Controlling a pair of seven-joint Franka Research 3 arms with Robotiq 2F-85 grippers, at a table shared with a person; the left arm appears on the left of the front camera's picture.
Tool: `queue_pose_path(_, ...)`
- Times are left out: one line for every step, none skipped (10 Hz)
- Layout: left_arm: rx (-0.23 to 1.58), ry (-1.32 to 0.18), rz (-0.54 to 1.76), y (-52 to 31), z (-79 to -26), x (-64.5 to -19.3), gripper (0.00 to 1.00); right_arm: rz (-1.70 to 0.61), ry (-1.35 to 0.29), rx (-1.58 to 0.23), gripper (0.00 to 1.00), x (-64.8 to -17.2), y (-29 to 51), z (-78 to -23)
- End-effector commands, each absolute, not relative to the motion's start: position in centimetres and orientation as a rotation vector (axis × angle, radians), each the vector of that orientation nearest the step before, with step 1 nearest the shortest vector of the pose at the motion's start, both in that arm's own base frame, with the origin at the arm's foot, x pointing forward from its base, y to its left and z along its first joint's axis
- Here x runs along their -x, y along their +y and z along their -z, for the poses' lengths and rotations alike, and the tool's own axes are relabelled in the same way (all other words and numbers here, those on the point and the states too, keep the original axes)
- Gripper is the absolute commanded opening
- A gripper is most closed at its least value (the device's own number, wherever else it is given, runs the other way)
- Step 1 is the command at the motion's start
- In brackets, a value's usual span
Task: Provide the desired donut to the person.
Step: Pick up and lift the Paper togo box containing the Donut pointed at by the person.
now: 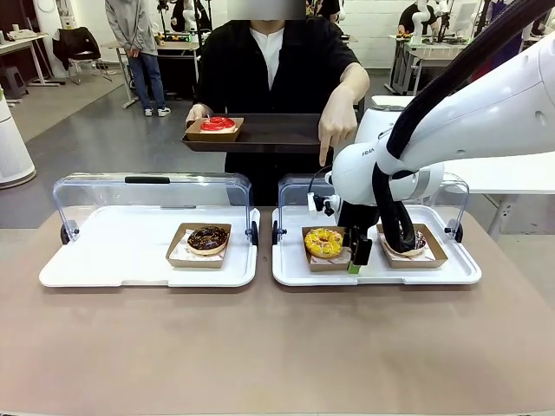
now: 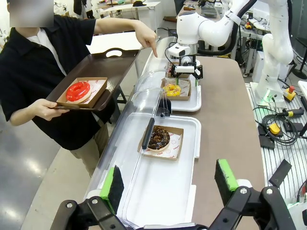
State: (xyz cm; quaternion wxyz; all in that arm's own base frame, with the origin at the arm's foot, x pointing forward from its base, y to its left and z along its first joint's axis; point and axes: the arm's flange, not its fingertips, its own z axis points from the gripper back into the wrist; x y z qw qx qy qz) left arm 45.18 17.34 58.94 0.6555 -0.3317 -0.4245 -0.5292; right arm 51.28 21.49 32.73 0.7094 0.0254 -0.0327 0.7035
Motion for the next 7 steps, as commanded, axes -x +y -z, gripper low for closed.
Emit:
queue_pose_path(0.757,-0.966,1.193,17.35,-59.15,-45.06,1.00,-1.544,-0.052,-0.027,1.00,-52.12,21.49,-31.99)
queue_pose_path(0.757,-0.966,1.193,17.35,-59.15,-45.06,1.00,-1.542,-0.048,-0.032,1.00,-52.18,21.35,-31.87)
queue_pose_path(0.757,-0.966,1.193,17.35,-59.15,-45.06,1.00,-1.545,-0.043,-0.032,1.00,-52.14,21.32,-31.85)
queue_pose_path(0.757,-0.966,1.193,17.35,-59.15,-45.06,1.00,-1.546,-0.032,-0.034,1.00,-52.07,21.37,-31.84)
queue_pose_path(0.757,-0.966,1.193,17.35,-59.15,-45.06,1.00,-1.556,-0.029,-0.035,1.00,-51.98,21.38,-31.84)
queue_pose_path(0.757,-0.966,1.193,17.35,-59.15,-45.06,1.00,-1.569,-0.027,-0.032,0.74,-51.94,21.35,-31.81)
queue_pose_path(0.757,-0.966,1.193,17.35,-59.15,-45.06,1.00,-1.578,-0.024,-0.029,0.41,-51.87,21.34,-31.77)
